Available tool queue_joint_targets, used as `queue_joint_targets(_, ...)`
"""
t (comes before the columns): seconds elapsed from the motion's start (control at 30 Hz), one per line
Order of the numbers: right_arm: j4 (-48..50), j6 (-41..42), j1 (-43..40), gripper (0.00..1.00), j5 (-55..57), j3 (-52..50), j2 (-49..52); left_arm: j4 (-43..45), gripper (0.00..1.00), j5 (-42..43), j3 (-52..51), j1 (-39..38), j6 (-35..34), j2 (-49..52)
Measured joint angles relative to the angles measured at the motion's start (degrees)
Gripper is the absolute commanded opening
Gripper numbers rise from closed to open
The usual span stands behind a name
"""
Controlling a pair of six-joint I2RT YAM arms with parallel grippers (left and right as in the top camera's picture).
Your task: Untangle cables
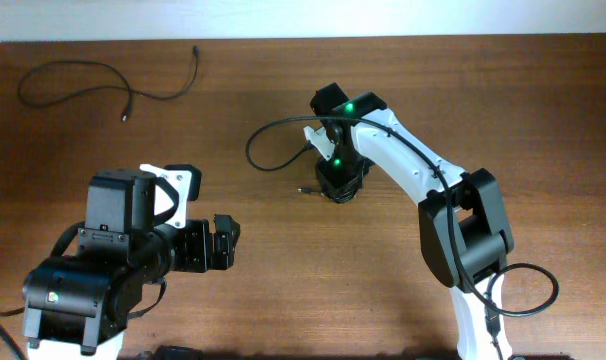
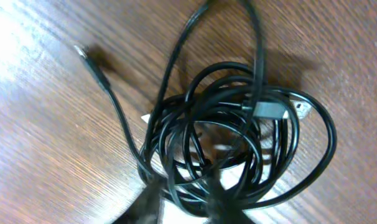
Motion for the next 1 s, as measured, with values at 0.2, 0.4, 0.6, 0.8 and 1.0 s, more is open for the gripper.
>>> queue_joint_targets(0.2, -6.4, 1.7, 0.0, 0.04, 0.0, 6.8, 0.4, 0.0, 0.99, 0.0, 0.0, 0.0, 0.0, 0.0)
queue_joint_targets(0.4, -25.5, 12.9, 0.0, 0.04, 2.9, 41.1, 0.9, 0.0, 0.99, -0.2, 0.0, 0.0, 0.0, 0.1)
queue_joint_targets(0.6, -31.2, 20.6, 0.0, 0.04, -13.6, 58.3, 0.4, 0.0, 0.99, -0.2, 0.0, 0.0, 0.0, 0.1)
queue_joint_targets(0.8, -31.2, 23.9, 0.0, 0.04, -39.0, 58.6, 0.4, 8.2, 0.99, 0.4, -0.1, 0.0, -5.3, 0.3)
queue_joint_targets(1.0, -31.1, 21.5, 4.9, 0.04, -40.2, 58.6, 0.4, 20.3, 0.98, 12.5, -0.2, 0.0, -13.4, 7.9)
